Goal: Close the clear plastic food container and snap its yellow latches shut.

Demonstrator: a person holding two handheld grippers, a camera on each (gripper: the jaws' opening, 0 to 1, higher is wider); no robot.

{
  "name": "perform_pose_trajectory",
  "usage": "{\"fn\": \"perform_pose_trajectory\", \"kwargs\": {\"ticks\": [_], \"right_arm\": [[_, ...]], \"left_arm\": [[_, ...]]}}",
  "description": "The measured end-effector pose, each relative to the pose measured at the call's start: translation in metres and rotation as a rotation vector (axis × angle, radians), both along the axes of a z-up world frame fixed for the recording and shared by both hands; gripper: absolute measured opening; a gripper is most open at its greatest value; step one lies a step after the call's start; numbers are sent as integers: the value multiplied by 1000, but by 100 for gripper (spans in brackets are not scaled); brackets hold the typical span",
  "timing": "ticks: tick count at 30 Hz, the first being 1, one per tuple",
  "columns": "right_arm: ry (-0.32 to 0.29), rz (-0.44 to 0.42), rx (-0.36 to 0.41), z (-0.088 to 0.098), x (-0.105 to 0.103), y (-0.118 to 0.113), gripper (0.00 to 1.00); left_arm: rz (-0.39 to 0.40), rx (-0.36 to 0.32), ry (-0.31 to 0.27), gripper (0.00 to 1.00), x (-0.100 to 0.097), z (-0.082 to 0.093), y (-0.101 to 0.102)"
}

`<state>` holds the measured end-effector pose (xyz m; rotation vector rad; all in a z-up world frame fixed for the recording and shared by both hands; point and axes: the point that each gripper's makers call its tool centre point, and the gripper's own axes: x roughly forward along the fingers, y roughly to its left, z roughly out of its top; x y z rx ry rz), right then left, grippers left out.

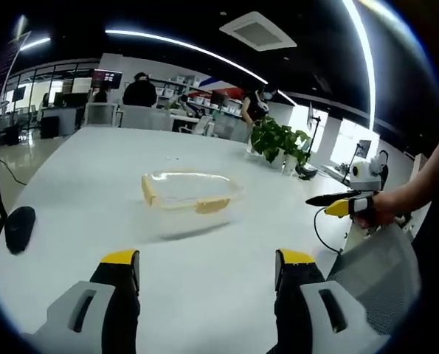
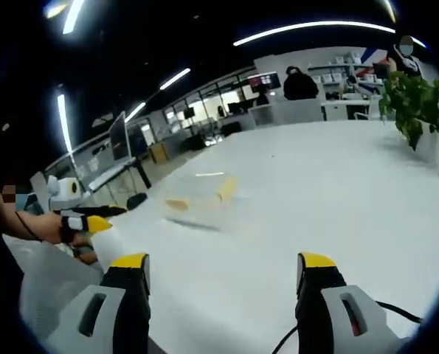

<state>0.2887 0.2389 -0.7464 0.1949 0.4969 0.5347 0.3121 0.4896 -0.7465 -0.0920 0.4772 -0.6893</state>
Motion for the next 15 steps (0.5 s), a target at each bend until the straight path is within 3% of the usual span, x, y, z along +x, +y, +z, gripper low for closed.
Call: {"fn": "perform_pose_trajectory", "kwargs": {"ticks": [8, 15], "right_arm": [[5, -11, 5, 0, 1, -2, 82], [5, -3, 3, -1, -1, 1, 82]], "left_arm": [[12, -7, 11, 75, 0, -2, 3], [-29, 4, 10, 74, -6, -4, -8]]}}
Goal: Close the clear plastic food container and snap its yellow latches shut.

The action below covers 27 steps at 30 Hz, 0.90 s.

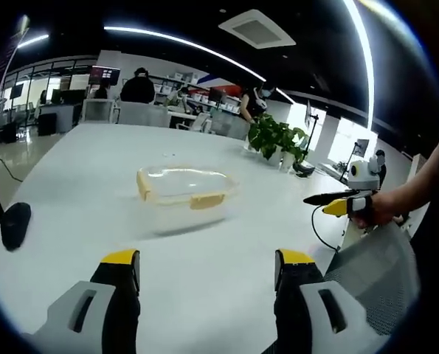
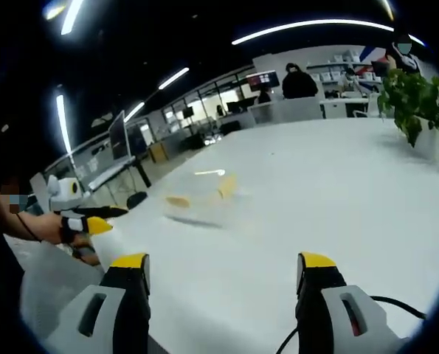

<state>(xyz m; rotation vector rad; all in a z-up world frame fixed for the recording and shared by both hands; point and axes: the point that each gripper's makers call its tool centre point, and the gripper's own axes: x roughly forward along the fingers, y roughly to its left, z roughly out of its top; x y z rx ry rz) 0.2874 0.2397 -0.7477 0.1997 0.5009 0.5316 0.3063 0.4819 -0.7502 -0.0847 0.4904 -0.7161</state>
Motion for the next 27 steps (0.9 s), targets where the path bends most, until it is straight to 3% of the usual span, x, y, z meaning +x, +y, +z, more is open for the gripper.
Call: {"fn": "perform_pose_trajectory", "kwargs": {"ticks": [9, 19, 24, 27], "right_arm": [[10, 16, -15, -3, -4, 3, 82], [17, 17, 3, 0, -9, 1, 82], [10, 37, -7, -1, -11, 6, 82], [18, 51, -28, -7, -13, 6, 82]], "left_arm": [[-19, 11, 17, 74, -4, -6, -2], [13, 19, 34, 74, -7, -8, 4], [1, 44, 10, 72, -8, -7, 3], [1, 42, 44, 72, -10, -15, 4]]}}
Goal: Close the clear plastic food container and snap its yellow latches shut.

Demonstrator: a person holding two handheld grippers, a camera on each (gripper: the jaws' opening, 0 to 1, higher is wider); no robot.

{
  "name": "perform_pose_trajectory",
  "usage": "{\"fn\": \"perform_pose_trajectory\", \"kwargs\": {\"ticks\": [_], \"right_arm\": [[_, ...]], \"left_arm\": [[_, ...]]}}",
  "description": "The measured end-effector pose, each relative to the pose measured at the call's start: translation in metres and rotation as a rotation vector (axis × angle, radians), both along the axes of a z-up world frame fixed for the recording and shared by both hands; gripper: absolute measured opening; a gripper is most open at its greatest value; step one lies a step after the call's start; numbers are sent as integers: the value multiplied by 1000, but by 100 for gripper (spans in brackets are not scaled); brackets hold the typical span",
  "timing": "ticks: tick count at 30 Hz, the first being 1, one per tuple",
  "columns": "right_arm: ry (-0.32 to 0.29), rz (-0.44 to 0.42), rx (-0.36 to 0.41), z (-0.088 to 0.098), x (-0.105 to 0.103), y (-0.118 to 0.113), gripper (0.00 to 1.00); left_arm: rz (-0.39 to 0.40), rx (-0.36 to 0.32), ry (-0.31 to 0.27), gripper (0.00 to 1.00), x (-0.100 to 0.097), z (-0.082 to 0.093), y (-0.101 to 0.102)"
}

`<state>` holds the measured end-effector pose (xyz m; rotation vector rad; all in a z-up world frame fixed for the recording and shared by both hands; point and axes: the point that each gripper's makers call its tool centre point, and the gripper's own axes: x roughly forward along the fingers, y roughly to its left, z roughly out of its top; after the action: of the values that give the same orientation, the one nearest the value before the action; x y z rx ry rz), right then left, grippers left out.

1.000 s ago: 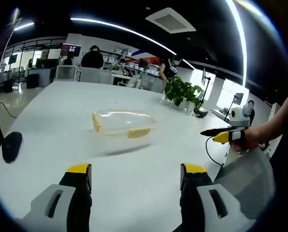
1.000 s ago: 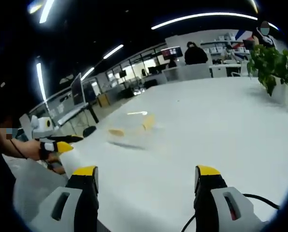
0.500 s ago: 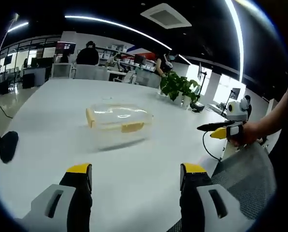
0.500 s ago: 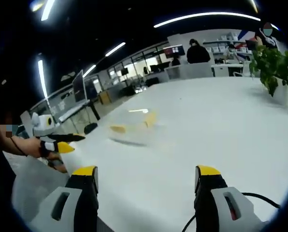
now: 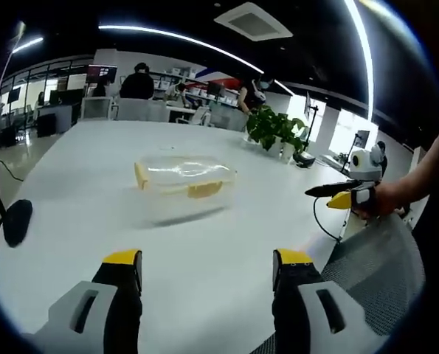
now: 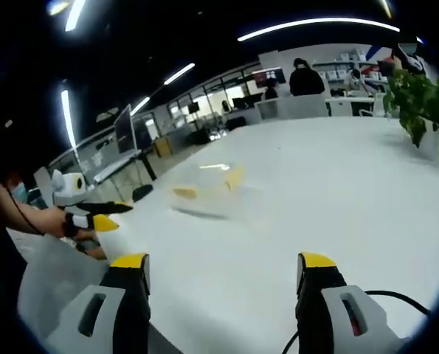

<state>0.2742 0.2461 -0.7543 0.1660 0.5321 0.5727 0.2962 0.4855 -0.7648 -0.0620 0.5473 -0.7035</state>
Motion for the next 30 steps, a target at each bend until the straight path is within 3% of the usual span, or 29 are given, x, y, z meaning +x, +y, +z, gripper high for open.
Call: {"fn": "perform_pose_trajectory", "kwargs": {"ticks": [11, 30], "right_arm": [[-1, 29, -20, -4, -2, 5, 84], [-47, 45, 17, 9, 0, 13, 90]], "left_arm": [[-14, 42, 4, 71, -3, -6, 1], [-42, 26, -26, 74, -3, 2, -6]]}}
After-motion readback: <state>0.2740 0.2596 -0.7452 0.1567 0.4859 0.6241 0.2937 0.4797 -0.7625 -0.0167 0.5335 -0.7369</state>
